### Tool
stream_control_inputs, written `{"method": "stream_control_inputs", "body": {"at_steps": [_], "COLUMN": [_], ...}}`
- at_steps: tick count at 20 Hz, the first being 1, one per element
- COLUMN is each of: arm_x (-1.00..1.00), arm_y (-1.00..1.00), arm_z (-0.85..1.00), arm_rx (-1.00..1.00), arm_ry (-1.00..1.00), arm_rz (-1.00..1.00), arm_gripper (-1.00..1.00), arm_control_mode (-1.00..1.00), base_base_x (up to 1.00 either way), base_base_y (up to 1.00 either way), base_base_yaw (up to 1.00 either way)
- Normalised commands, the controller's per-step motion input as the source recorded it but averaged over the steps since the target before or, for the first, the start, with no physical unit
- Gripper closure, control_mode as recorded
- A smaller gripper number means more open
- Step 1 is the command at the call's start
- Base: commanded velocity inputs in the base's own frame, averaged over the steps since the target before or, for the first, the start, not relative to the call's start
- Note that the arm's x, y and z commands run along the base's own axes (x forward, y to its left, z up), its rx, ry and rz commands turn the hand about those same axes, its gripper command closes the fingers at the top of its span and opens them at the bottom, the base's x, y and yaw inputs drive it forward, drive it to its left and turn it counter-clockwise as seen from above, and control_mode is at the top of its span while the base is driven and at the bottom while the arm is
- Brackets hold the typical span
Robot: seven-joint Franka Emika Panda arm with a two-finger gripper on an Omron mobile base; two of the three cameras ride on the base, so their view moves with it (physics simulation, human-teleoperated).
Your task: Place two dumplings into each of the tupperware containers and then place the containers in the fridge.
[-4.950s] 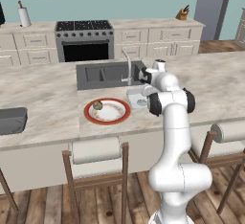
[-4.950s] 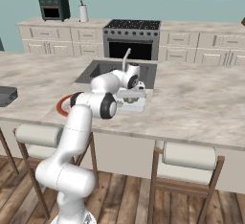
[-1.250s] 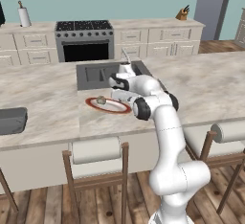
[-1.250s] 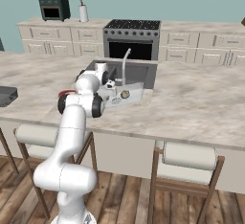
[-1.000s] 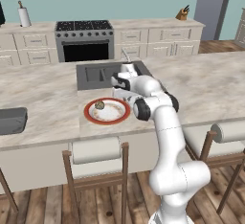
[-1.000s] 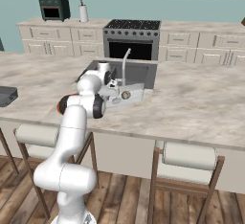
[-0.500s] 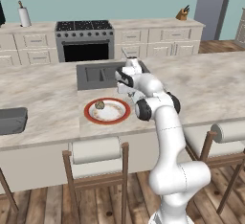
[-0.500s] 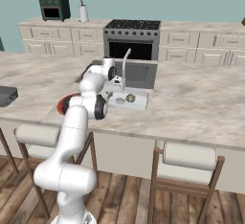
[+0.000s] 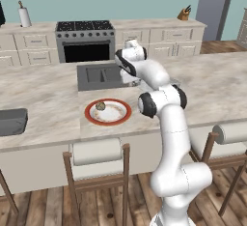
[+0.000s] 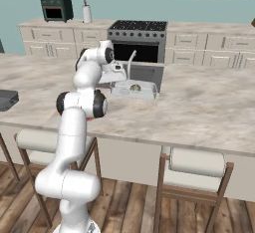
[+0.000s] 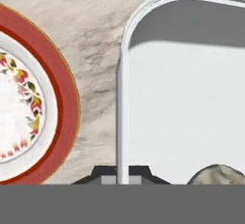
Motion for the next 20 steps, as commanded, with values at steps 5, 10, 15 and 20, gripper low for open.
{"method": "stream_control_inputs", "body": {"at_steps": [5,10,15,20], "arm_x": [-0.92,-0.95,-1.00,-1.00], "arm_y": [-0.05,-0.37,-0.46,0.08], "arm_z": [0.27,0.12,0.02,0.03], "arm_rx": [-0.04,0.02,0.11,0.04], "arm_ry": [0.00,-0.04,-0.15,-0.28], "arm_rz": [0.40,0.27,0.10,0.23], "arm_gripper": [1.00,1.00,1.00,1.00], "arm_control_mode": [-1.00,-1.00,-1.00,-1.00], "base_base_x": [0.00,0.00,0.00,0.00], "base_base_y": [0.00,0.00,0.00,0.00], "base_base_yaw": [0.00,0.00,0.00,0.00]}}
